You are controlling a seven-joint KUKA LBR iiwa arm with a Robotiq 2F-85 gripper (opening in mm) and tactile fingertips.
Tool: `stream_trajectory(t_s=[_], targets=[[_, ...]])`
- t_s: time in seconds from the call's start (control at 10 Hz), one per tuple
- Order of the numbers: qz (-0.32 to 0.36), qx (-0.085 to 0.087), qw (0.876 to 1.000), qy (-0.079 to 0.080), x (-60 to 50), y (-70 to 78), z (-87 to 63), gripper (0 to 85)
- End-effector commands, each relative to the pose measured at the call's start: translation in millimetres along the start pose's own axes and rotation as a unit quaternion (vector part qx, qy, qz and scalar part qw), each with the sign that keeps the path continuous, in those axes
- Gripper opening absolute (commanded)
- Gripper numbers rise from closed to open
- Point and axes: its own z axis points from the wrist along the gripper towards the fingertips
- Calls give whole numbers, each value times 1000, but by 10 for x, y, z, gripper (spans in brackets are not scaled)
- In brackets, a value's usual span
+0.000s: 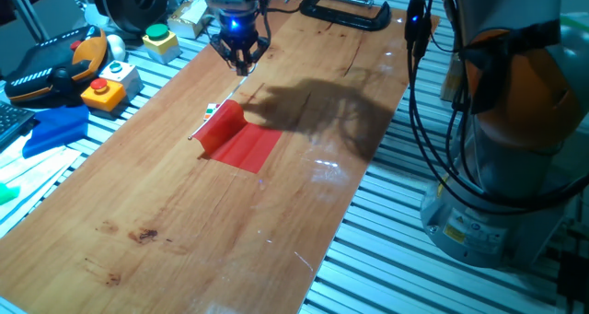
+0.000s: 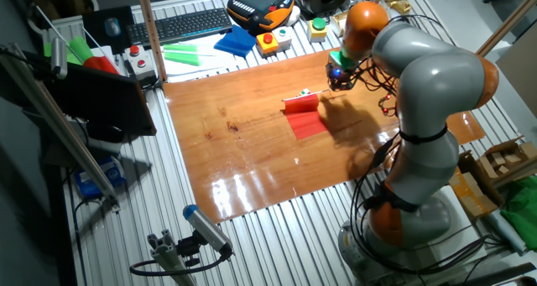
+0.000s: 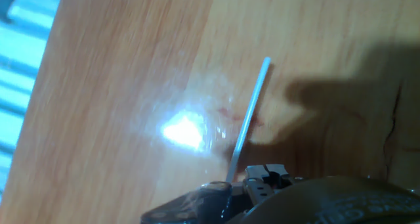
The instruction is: Wave the flag
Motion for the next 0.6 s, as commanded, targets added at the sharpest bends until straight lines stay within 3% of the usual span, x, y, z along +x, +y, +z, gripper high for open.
stream_trajectory(t_s=[0.0, 0.3, 0.5], targets=[[7, 0, 1000, -4, -17, -9, 19, 7], [-9, 3, 1000, 1, -49, -34, 62, 7], [-15, 12, 1000, 19, -49, -34, 62, 7]])
